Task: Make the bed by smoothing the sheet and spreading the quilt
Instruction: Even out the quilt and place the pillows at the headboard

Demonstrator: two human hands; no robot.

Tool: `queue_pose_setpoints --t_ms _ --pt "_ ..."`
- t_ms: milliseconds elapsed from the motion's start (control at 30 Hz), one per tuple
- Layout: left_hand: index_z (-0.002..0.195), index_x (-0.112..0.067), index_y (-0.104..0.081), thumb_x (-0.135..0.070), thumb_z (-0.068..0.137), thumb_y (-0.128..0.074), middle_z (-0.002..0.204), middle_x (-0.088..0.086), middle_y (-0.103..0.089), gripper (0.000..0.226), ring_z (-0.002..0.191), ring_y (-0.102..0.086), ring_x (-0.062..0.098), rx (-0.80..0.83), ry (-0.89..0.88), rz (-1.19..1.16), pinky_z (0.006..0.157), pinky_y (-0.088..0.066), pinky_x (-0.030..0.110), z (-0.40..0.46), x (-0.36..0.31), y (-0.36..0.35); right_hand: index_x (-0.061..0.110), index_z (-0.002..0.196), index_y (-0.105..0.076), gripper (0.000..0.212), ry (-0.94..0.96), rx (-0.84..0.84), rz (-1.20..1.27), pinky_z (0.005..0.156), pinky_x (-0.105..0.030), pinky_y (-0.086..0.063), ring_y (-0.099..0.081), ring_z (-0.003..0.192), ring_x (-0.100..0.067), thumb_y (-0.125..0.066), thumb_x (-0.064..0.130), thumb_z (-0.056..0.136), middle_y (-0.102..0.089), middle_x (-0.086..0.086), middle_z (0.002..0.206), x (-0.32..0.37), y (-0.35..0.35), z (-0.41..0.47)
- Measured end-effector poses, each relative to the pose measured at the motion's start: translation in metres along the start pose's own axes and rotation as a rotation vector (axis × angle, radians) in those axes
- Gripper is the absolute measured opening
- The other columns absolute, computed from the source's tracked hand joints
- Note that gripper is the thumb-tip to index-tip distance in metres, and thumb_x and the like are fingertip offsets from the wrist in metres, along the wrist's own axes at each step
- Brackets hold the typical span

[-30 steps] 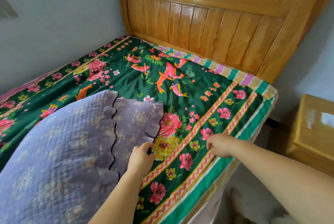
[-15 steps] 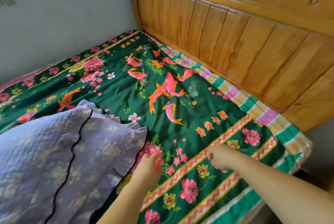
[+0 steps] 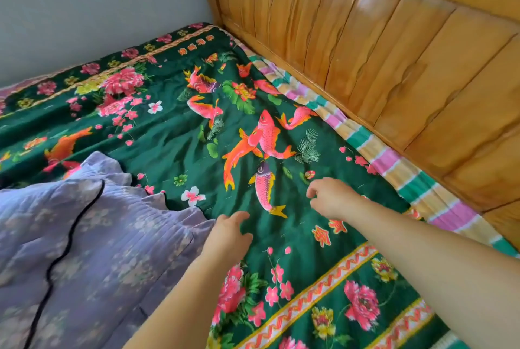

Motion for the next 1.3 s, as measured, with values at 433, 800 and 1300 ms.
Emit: queue_pose_setpoints --t_ms 433,800,1300 --pt "0.139 -0.027 -0.040 -0.038 0.087 -0.059 0.147 0.011 -0.024 0.056 0.138 -0.023 0.030 -0.198 0.060 0.091 0.106 -0.036 0.044 0.216 -0.021 0.007 0.016 0.137 -0.044 0.042 0.169 -0.316 -0.096 0.106 -0.039 -0.032 -0.031 0.137 -0.027 -0.044 0.016 0.095 -0.040 -0.004 0.145 0.029 0.011 0.250" --pt "0.148 -0.042 -0.010 -0.067 0.090 -0.023 0.160 -0.001 0.002 0.065 0.147 0.011 0.026 -0.523 0.242 0.097 0.110 0.005 0.065 0.385 -0.034 0.015 0.051 0.146 0.004 0.057 0.100 -0.250 -0.305 0.115 -0.058 0.004 0.018 0.146 -0.013 -0.016 0.061 0.094 0.015 0.015 0.158 -0.086 0.019 0.394" --pt "0.143 -0.042 -0.032 -0.072 0.075 -0.012 0.157 -0.008 -0.023 0.076 0.147 -0.012 0.025 -0.632 0.243 0.202 0.113 -0.004 0.060 0.415 -0.023 -0.002 0.050 0.147 -0.006 0.054 0.486 -0.311 -0.362 0.110 -0.068 0.002 0.013 0.148 -0.020 -0.020 0.060 0.096 0.008 0.014 0.160 0.062 0.050 0.494"
Point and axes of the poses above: each hand's wrist, its own z-axis towards the middle knuckle, its own y-axis out of the back of the hand, x = y × z, the point moved 4 cm from there along z, towards the middle knuckle
